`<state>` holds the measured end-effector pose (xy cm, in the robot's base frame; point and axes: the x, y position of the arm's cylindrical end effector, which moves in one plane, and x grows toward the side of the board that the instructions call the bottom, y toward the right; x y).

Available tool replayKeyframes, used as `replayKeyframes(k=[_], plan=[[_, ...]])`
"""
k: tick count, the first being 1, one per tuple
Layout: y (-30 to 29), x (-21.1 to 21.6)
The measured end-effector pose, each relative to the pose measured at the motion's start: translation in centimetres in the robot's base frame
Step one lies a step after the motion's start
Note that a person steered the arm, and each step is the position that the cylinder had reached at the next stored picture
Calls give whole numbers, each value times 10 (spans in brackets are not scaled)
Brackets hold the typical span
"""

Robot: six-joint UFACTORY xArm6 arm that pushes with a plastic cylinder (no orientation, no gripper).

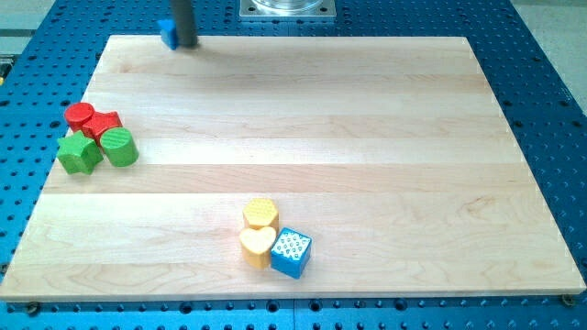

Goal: Move triangle diagonally up

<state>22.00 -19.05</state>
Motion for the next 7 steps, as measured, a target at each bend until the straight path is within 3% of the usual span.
replayKeyframes(k=[1,2,4,7], plan=[[-75,71],[-113,61],[-111,-28],[-77,-29]])
